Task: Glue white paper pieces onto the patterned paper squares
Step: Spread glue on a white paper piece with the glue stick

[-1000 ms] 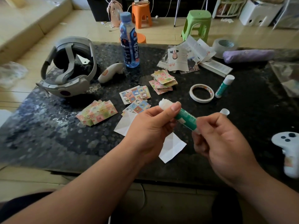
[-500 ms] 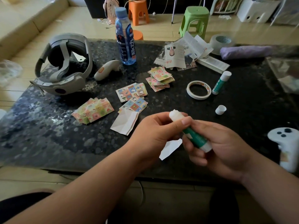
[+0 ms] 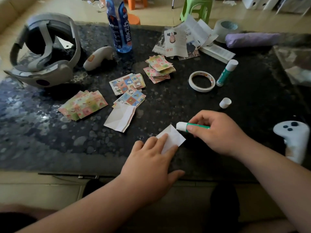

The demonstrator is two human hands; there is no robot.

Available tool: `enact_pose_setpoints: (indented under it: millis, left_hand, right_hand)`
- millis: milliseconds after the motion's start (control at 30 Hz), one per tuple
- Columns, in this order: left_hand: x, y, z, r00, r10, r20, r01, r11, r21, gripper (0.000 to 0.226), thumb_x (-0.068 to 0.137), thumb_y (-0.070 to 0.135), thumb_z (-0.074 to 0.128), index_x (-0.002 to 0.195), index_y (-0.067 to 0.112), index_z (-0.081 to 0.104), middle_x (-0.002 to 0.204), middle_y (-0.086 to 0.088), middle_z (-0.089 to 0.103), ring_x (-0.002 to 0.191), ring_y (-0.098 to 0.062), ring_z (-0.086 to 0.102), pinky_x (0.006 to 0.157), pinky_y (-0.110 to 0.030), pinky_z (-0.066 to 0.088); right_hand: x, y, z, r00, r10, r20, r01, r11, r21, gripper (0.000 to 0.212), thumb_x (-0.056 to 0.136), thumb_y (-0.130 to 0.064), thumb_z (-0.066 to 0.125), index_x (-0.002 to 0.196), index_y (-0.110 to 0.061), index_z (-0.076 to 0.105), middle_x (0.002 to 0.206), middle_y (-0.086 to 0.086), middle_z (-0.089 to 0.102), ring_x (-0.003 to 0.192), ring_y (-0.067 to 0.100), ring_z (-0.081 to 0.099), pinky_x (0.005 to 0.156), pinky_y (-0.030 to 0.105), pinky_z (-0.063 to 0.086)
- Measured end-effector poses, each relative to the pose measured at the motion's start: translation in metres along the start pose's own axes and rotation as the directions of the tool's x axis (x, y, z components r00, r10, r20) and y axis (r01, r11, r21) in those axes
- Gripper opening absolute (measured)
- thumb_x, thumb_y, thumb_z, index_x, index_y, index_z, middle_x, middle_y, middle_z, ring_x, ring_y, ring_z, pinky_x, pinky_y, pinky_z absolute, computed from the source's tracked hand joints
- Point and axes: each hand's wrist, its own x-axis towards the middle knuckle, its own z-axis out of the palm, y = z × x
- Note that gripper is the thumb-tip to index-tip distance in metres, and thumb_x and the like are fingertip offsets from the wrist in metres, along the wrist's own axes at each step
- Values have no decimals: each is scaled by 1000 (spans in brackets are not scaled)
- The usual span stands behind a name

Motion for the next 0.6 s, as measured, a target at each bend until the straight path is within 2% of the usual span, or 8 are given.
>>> enact_pose_setpoints:
  millis: [133, 400, 600]
  left_hand:
    - [2, 2, -2, 999, 6, 49, -8, 1000, 24, 72, 96, 74, 27, 158, 39, 11, 170, -3, -2, 151, -26, 7, 116, -47, 16]
    - [4, 1, 0, 998, 12, 57, -13, 1000, 11, 72, 96, 75, 24, 158, 40, 10, 170, -3, -2, 151, -27, 6, 118, -50, 16]
    - [4, -1, 2, 999, 17, 31, -16, 1000, -8, 73, 96, 75, 26, 158, 41, 9, 170, -2, -4, 152, -27, 4, 118, -50, 16]
  right_hand:
    - [-1, -6, 10, 1000, -31, -5, 30, 993, -115, 6, 87, -34, 78, 89, -31, 73, 81, -11, 68, 79, 2, 63, 64, 14, 44]
    - [7, -13, 19, 998, -54, 21, 57, 977, -207, 8, 90, -35, 75, 95, -30, 73, 93, -15, 68, 90, 3, 62, 75, 19, 49]
    - [14, -22, 16, 996, -92, -10, 87, 973, -211, 10, 90, -34, 75, 98, -29, 73, 94, -15, 68, 91, 3, 62, 71, 15, 46]
